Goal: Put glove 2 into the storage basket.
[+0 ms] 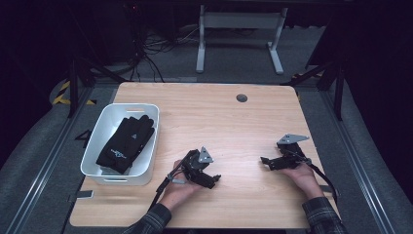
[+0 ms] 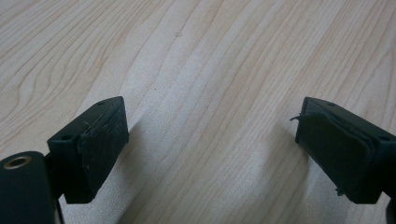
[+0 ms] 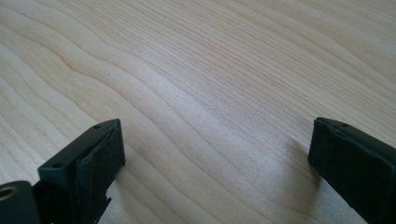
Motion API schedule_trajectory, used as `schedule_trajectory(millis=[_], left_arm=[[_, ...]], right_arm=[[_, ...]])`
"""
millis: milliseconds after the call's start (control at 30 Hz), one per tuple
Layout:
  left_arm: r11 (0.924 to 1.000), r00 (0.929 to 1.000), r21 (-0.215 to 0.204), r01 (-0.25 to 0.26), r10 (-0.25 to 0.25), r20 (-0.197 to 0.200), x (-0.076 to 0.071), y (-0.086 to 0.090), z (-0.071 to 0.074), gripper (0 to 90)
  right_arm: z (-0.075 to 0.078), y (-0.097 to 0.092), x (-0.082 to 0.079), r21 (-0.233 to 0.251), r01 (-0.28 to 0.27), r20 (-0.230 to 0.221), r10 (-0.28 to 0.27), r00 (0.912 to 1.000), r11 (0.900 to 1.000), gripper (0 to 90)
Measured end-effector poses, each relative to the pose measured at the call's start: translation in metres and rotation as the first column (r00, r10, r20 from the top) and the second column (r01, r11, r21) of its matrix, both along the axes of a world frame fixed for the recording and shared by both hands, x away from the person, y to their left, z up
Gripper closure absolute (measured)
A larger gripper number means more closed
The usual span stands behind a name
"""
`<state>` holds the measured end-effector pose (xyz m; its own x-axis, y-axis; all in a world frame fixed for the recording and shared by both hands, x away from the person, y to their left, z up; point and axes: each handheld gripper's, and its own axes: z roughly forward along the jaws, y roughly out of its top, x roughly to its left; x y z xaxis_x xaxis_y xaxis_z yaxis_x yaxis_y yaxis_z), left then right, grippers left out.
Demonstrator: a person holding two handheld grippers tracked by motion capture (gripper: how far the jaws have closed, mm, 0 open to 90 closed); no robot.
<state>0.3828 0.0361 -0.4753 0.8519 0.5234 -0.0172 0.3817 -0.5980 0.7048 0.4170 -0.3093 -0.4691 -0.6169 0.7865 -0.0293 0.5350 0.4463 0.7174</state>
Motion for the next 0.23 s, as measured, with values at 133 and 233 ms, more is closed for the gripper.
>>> schedule_trajectory(millis=[133, 233], left_arm=[[1.0, 1.0, 0.0, 0.0, 0.0, 0.0, 0.0, 0.0, 0.0, 9.9], [1.0, 1.0, 0.0, 0.0, 0.0, -0.001, 0.0, 0.0, 0.0, 9.9]], right_arm=[[0.0, 0.0, 0.0, 0.0, -0.002, 0.0, 0.002, 1.0, 1.0, 4.1], [0.0, 0.0, 0.0, 0.0, -0.002, 0.0, 0.002, 1.0, 1.0, 4.1]])
